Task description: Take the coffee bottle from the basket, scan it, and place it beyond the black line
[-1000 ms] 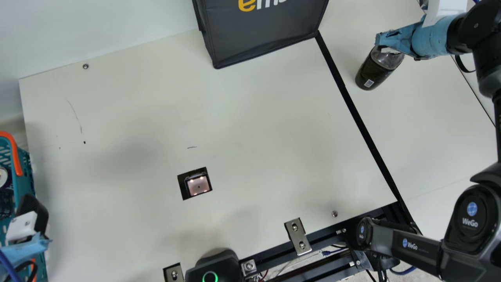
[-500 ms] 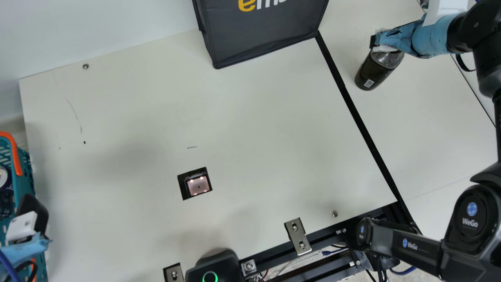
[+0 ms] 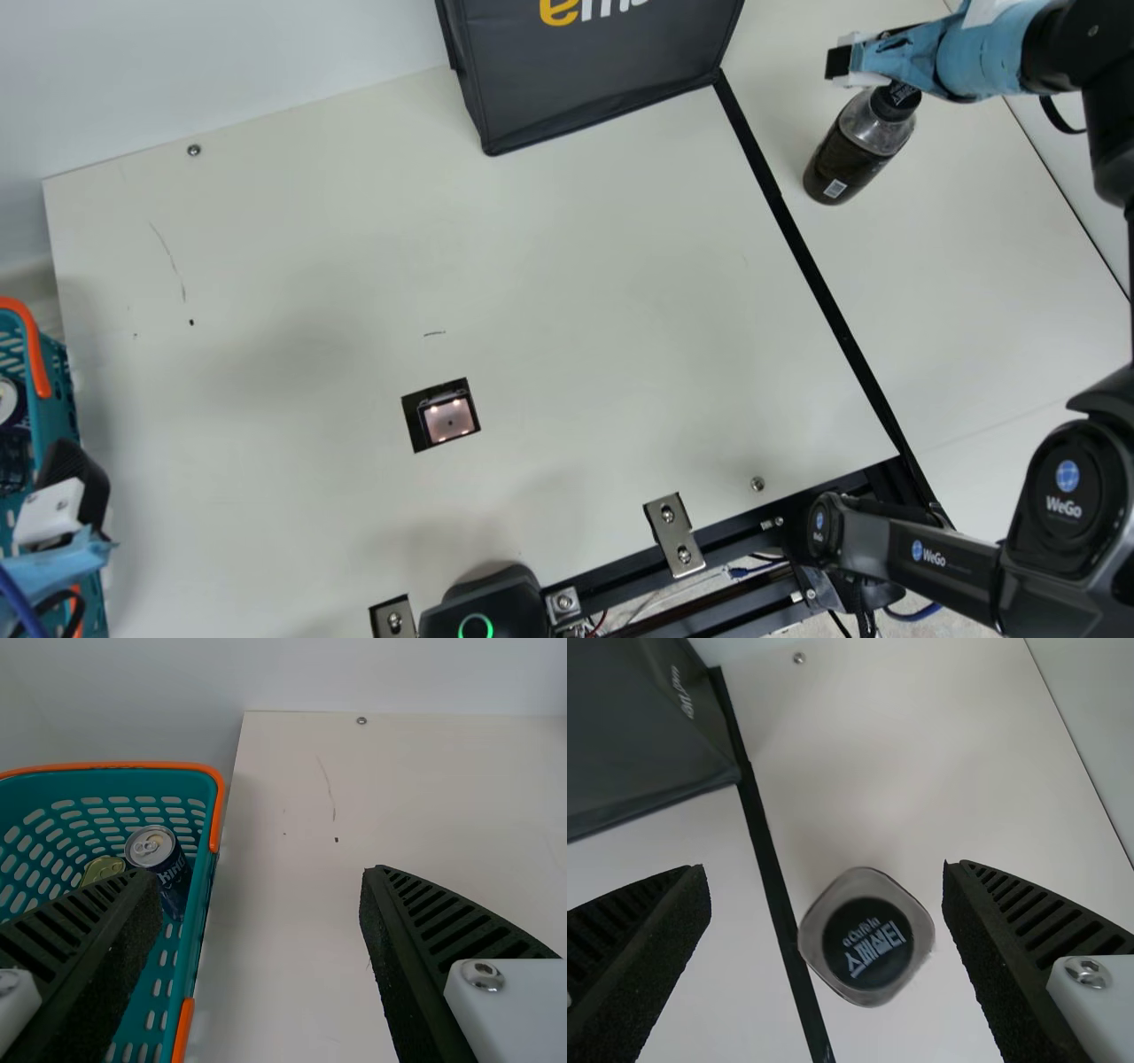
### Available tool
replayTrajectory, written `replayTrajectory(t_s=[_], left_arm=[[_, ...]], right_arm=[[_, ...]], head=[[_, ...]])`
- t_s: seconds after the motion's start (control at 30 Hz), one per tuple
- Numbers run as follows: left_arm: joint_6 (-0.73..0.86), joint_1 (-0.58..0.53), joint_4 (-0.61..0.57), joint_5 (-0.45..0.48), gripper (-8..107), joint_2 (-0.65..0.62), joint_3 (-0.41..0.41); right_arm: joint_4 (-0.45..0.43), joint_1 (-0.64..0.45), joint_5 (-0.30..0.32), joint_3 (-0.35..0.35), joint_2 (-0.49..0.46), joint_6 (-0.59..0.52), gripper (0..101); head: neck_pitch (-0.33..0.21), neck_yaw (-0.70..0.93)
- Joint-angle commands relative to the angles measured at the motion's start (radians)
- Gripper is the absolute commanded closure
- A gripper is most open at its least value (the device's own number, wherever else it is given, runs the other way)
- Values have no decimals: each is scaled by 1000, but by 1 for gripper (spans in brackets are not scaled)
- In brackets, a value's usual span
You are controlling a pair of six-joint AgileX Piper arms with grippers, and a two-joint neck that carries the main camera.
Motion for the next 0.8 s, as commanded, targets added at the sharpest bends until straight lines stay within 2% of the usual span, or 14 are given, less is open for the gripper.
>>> replayTrajectory(t_s=[0.0, 0.33, 0.77], left_arm=[[0, 0, 0, 0, 9, 0, 0], [0, 0, 0, 0, 9, 0, 0], [0, 0, 0, 0, 9, 0, 0]], right_arm=[[6, 11, 8, -16, -1, 2, 11], [28, 95, 25, -84, -6, 15, 11], [13, 240, 22, -89, -39, 72, 11]], head=[[-27, -2], [-27, -2], [-27, -2]])
